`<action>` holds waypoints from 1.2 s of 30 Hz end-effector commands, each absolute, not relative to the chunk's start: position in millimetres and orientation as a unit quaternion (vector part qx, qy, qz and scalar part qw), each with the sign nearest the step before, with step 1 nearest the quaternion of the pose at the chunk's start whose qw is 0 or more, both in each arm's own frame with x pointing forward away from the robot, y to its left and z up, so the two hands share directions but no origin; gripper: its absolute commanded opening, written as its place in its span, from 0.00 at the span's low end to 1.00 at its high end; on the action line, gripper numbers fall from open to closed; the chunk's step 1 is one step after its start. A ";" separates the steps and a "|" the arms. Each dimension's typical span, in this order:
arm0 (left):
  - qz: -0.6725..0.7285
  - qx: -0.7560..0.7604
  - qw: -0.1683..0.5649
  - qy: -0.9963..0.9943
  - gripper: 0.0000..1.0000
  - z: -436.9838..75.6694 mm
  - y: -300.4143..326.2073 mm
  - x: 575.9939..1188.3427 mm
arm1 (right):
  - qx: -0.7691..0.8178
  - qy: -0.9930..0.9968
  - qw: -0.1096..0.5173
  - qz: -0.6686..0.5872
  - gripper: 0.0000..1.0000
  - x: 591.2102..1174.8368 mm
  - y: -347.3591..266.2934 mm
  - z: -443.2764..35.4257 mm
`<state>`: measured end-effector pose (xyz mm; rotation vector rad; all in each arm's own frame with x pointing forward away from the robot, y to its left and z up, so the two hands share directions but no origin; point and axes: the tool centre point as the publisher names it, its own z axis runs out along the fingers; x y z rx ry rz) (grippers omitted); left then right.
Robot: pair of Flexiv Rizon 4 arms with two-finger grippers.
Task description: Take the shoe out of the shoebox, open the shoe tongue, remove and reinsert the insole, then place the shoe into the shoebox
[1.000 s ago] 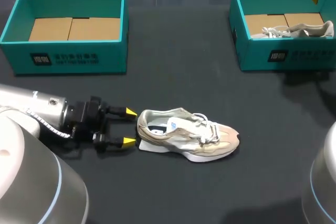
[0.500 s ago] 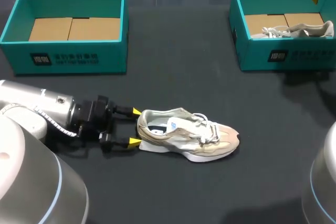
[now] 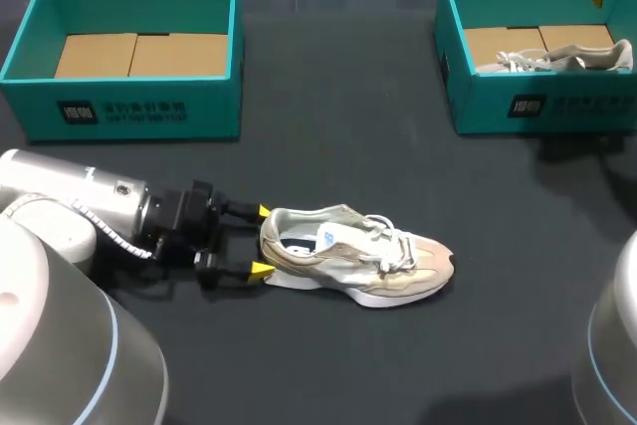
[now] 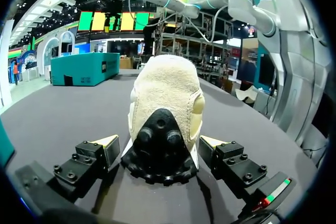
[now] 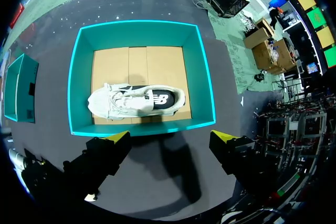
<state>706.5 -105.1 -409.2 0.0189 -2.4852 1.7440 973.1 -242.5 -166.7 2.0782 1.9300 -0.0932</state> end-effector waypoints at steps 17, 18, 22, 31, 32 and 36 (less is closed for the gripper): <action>0.573 -0.005 0.064 -0.817 1.00 -414.9 -120.9 705.1 | 0.724 0.672 0.151 -0.033 1.00 973.0 -242.2 -166.6; 0.573 -0.006 0.065 -0.817 1.00 -415.3 -121.7 705.2 | 0.724 0.672 0.151 -0.033 1.00 973.0 -242.2 -166.6; 0.575 -0.011 0.071 -0.815 1.00 -417.3 -124.4 704.2 | 0.724 0.672 0.151 -0.033 1.00 973.0 -242.2 -166.6; 0.579 -0.016 0.077 -0.811 1.00 -417.9 -132.6 702.0 | 0.724 0.672 0.151 -0.033 1.00 973.0 -242.2 -166.6; 0.579 -0.017 0.078 -0.811 1.00 -417.8 -133.5 701.5 | 0.724 0.672 0.151 -0.033 1.00 973.0 -242.2 -166.6; 0.580 -0.022 0.082 -0.810 1.00 -418.2 -136.8 699.1 | 0.724 0.672 0.151 -0.033 1.00 973.0 -242.2 -166.6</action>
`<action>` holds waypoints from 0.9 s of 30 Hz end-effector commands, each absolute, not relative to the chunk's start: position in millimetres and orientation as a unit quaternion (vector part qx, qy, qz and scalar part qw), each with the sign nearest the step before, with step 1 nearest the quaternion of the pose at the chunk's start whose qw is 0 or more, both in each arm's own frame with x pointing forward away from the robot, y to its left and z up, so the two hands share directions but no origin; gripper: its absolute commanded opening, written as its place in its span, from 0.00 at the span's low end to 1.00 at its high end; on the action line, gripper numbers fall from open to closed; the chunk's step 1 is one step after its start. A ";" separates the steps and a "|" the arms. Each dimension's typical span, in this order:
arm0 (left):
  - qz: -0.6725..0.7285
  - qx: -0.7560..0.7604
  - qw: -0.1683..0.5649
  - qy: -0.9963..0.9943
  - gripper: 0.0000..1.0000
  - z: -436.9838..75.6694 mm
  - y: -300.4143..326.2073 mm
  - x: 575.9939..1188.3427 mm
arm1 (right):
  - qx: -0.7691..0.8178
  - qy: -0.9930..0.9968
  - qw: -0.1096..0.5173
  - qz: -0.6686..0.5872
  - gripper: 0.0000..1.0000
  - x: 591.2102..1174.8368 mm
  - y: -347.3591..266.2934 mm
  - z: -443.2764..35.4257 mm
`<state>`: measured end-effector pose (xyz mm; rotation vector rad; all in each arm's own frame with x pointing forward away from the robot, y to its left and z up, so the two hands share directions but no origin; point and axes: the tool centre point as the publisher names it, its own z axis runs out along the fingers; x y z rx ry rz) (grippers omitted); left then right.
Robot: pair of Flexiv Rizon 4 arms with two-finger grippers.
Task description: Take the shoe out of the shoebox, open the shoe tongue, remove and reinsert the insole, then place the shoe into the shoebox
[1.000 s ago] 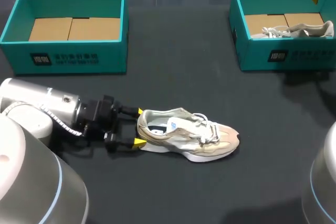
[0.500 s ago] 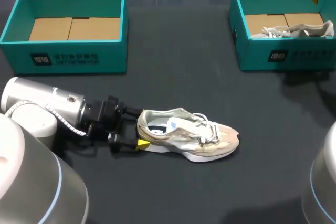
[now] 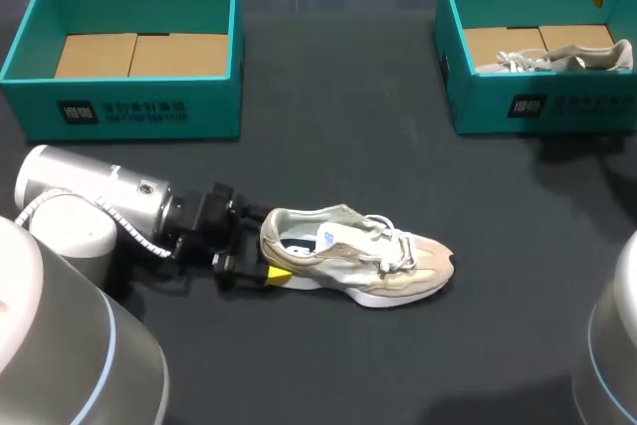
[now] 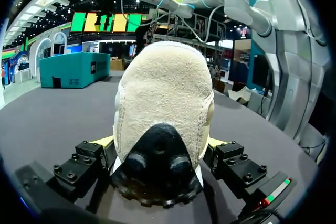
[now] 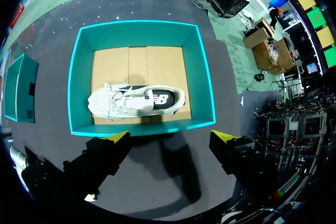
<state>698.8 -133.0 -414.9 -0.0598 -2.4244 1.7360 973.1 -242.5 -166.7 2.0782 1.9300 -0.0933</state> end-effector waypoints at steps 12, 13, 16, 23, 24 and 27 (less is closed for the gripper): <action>0.580 -0.026 0.087 -0.809 0.99 -418.1 -146.0 696.1 | 0.724 0.672 0.151 -0.033 1.00 973.0 -242.2 -166.6; 0.580 -0.026 0.087 -0.810 0.81 -418.3 -146.5 695.9 | 0.724 0.672 0.151 -0.033 1.00 973.0 -242.2 -166.6; 0.579 -0.025 0.083 -0.810 0.00 -418.5 -147.5 695.9 | 0.724 0.672 0.151 -0.033 1.00 973.0 -242.2 -166.6; 0.578 -0.023 0.078 -0.812 0.00 -419.6 -147.0 697.0 | 0.724 0.672 0.151 -0.033 1.00 973.0 -242.2 -166.6; 0.578 -0.023 0.078 -0.812 0.00 -419.5 -146.5 697.7 | 0.724 0.672 0.151 -0.033 1.00 973.0 -242.2 -166.6; 0.577 -0.023 0.077 -0.813 0.00 -419.2 -145.3 698.5 | 0.724 0.672 0.151 -0.033 1.00 973.0 -242.2 -166.6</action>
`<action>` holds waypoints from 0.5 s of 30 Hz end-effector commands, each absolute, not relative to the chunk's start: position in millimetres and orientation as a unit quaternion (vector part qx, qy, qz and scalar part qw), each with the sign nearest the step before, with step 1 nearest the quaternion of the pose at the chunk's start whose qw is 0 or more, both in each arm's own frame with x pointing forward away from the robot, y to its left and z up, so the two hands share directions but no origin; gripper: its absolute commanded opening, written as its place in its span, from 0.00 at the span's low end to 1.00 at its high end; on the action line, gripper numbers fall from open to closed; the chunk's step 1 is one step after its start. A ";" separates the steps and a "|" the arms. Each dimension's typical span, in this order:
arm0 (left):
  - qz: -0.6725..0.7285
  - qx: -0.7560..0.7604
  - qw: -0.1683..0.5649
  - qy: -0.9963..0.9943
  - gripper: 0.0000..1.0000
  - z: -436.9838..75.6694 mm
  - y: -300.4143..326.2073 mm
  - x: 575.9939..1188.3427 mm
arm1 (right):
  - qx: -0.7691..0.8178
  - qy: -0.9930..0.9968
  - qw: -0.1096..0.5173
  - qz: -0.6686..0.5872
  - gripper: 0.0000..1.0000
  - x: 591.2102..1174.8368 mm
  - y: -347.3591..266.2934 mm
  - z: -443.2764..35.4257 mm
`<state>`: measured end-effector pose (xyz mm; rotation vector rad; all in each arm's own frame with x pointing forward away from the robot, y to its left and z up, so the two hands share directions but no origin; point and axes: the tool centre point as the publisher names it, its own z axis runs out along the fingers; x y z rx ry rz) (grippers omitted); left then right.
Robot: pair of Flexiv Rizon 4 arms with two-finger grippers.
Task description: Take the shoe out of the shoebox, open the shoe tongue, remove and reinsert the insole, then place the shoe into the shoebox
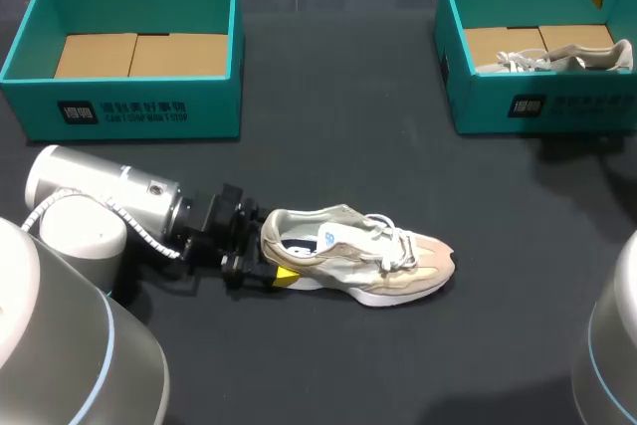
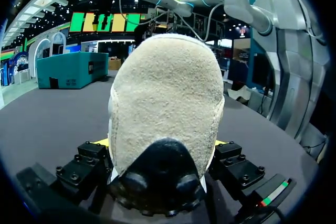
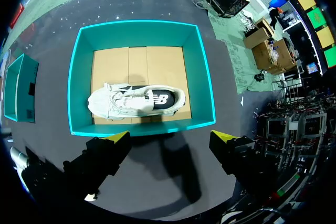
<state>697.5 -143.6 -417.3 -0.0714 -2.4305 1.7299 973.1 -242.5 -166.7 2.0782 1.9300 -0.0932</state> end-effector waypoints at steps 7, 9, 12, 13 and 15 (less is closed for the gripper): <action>0.577 -0.023 0.077 -0.813 0.00 -419.2 -145.3 698.5 | 0.724 0.672 0.151 -0.033 1.00 973.0 -242.2 -166.6; 0.577 -0.023 0.077 -0.813 0.00 -419.2 -145.3 698.5 | 0.724 0.672 0.151 -0.033 1.00 973.0 -242.2 -166.6; 0.577 -0.023 0.077 -0.813 0.00 -419.2 -145.3 698.5 | 0.724 0.672 0.151 -0.033 1.00 973.0 -242.2 -166.6; 0.577 -0.023 0.077 -0.813 0.00 -419.2 -145.3 698.5 | 0.724 0.672 0.151 -0.033 1.00 973.0 -242.2 -166.6; 0.577 -0.023 0.077 -0.813 0.00 -419.2 -145.3 698.5 | 0.723 0.671 0.157 -0.047 1.00 972.5 -234.0 -165.6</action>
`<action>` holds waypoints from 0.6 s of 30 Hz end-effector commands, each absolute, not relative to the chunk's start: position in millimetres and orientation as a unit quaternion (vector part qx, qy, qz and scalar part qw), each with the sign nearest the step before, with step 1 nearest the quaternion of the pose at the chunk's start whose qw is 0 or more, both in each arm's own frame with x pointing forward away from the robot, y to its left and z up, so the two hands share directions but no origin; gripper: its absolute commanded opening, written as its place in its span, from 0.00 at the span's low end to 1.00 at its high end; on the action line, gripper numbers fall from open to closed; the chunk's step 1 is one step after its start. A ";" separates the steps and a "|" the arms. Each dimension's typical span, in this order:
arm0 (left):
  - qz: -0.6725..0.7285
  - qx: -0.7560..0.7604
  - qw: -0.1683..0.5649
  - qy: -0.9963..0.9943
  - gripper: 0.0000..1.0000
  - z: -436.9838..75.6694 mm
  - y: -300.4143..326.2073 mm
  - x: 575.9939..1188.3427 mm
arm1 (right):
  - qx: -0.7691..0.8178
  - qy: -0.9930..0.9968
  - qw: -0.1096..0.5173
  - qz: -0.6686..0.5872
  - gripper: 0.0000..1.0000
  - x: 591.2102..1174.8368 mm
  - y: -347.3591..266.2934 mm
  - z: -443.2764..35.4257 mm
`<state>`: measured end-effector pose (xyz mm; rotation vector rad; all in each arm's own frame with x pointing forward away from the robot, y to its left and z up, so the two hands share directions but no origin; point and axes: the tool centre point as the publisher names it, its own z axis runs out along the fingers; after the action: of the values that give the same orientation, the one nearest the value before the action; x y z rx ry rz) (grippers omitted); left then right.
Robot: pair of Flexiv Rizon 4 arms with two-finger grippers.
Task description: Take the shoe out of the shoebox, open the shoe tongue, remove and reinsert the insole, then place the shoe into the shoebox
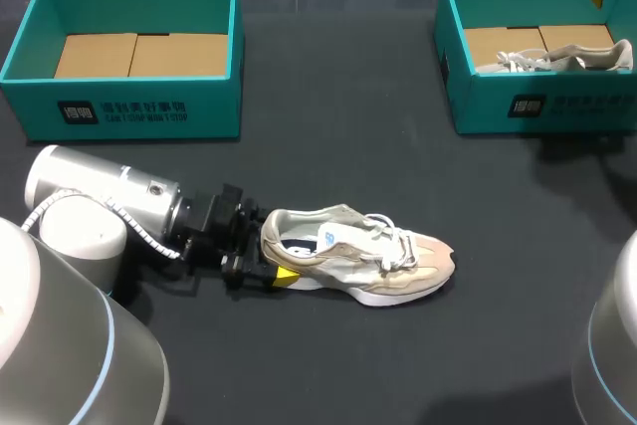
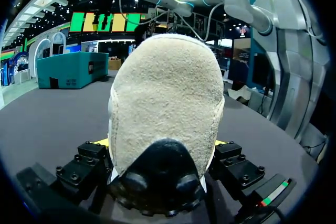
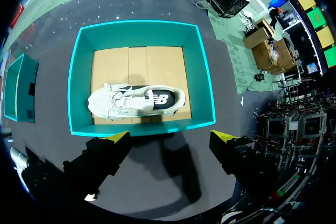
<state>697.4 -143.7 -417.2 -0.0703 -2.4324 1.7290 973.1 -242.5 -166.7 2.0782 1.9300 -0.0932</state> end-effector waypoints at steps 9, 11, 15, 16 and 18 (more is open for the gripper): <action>0.577 -0.023 0.077 -0.813 0.00 -419.2 -145.3 698.5 | 0.738 0.656 0.150 -0.041 1.00 935.8 -156.9 -160.7; 0.577 -0.023 0.077 -0.813 0.00 -419.2 -145.3 698.5 | 0.742 0.652 0.150 -0.037 1.00 924.8 -138.1 -157.0; 0.577 -0.023 0.077 -0.813 0.00 -419.2 -145.3 698.5 | 0.751 0.644 0.147 -0.030 1.00 900.4 -97.5 -150.2; 0.577 -0.023 0.077 -0.813 0.00 -419.2 -145.3 698.5 | 0.752 0.642 0.146 -0.027 1.00 893.9 -85.9 -149.1; 0.577 -0.023 0.077 -0.813 0.00 -419.2 -145.3 698.5 | 0.754 0.640 0.146 -0.029 1.00 884.0 -62.5 -149.1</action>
<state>697.5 -143.6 -417.2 -0.0702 -2.4327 1.7287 901.4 -86.0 -150.6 2.2049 1.8817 -0.0648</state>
